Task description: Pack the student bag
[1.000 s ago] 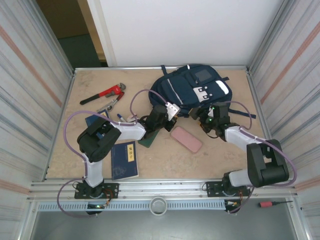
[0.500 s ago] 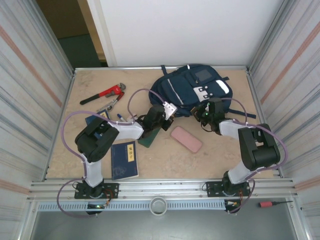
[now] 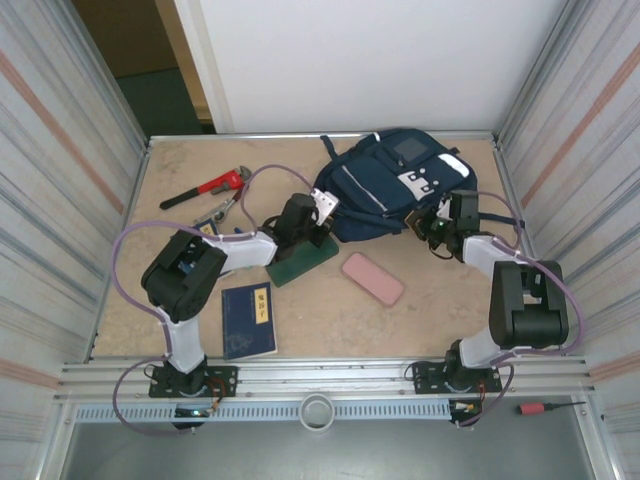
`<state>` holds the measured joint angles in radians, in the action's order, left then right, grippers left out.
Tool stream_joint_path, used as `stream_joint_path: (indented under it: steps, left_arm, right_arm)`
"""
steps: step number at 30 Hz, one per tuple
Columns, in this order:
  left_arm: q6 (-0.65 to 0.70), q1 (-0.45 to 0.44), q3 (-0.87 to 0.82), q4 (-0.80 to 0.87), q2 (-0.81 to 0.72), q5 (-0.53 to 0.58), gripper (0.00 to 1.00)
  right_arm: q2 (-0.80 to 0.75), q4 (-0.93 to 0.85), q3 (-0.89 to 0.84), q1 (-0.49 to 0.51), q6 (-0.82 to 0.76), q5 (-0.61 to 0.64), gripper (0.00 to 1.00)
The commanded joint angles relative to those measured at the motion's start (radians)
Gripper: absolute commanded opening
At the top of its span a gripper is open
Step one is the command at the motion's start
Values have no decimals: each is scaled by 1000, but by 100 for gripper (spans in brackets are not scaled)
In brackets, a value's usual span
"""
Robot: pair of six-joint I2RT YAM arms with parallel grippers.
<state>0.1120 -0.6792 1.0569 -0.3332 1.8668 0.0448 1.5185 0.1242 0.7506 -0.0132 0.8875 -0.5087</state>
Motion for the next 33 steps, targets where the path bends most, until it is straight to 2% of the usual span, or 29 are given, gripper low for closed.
stream_joint_path:
  steps: [1, 5, 9, 13, 17, 21, 23, 24, 26, 27, 30, 33]
  left_arm:
    - [25, -28, 70, 35, 3, -44, 0]
    - [5, -84, 114, 48, 26, -87, 0]
    - [0, -136, 130, 53, 58, -82, 0]
    - [-10, -158, 126, 51, 65, -93, 0]
    - [-5, -175, 117, 52, 60, -94, 0]
    - [-2, -186, 105, 49, 57, -94, 0]
    - [3, -187, 98, 46, 53, -91, 0]
    - [3, -189, 94, 44, 50, -88, 0]
    - [9, -190, 82, 36, 40, -67, 0]
    - [15, -188, 78, 37, 36, -52, 0]
    - [25, -171, 63, 47, 18, -13, 0]
    - [18, -129, 37, 48, -2, 4, 0]
  right_arm:
    - [21, -1, 103, -59, -53, -36, 10]
    - [40, -74, 143, -126, -78, -56, 22]
    - [-10, -125, 74, -134, -102, -22, 47]
    - [-123, -128, -53, -101, -84, 13, 66]
    - [-206, -95, -131, 1, -22, 93, 75]
    - [-170, -37, -112, 100, 21, 173, 79]
    - [-116, -5, -80, 122, 34, 181, 76]
    - [-91, -2, -61, 128, 34, 186, 70]
    - [-45, 0, -27, 129, 30, 185, 51]
    - [-32, 2, -21, 123, 28, 180, 39]
    - [-54, 0, -36, 92, 2, 169, 14]
    - [-104, -55, -51, 39, -52, 157, 4]
